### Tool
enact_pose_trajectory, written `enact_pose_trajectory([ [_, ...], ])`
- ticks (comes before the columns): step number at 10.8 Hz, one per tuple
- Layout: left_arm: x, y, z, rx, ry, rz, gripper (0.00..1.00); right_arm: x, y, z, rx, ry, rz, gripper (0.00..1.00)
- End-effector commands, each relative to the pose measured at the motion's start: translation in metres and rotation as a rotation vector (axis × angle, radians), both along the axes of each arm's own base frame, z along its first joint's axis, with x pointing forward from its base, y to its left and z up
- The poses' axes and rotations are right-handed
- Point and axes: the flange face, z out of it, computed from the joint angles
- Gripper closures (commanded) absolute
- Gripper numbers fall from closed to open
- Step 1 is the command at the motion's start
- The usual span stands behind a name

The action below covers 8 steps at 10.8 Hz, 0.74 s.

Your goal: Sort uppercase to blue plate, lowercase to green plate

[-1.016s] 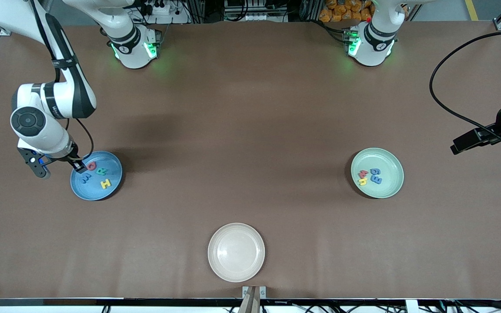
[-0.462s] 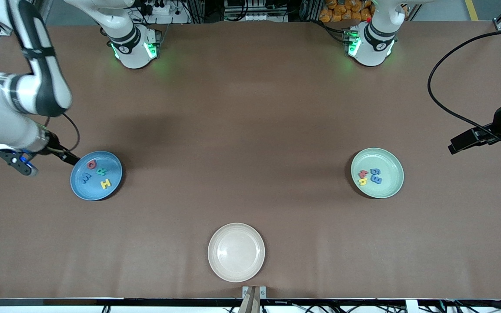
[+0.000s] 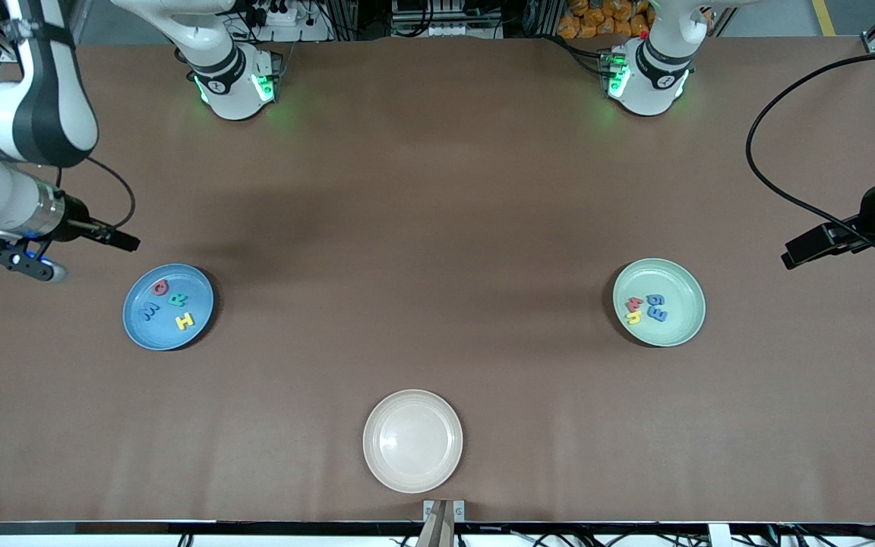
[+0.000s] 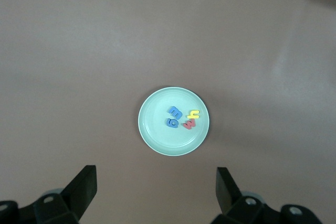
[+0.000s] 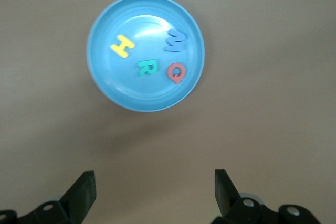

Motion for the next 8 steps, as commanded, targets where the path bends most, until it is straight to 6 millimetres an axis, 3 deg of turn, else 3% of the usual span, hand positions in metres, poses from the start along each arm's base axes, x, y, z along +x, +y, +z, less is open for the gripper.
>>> enact_pose_trajectory([
  [1,-0.007,-0.002,0.007,-0.026,0.006,0.006,0.0,0.012,0.012,0.064,0.026,-0.036,0.098,0.0],
  [5,-0.007,-0.002,0.008,-0.025,0.003,0.006,0.0,0.026,0.004,0.168,0.013,-0.155,0.2,0.0],
  [8,-0.007,-0.001,0.008,-0.024,0.003,0.007,0.0,0.021,0.007,0.209,0.026,-0.166,0.216,0.0],
])
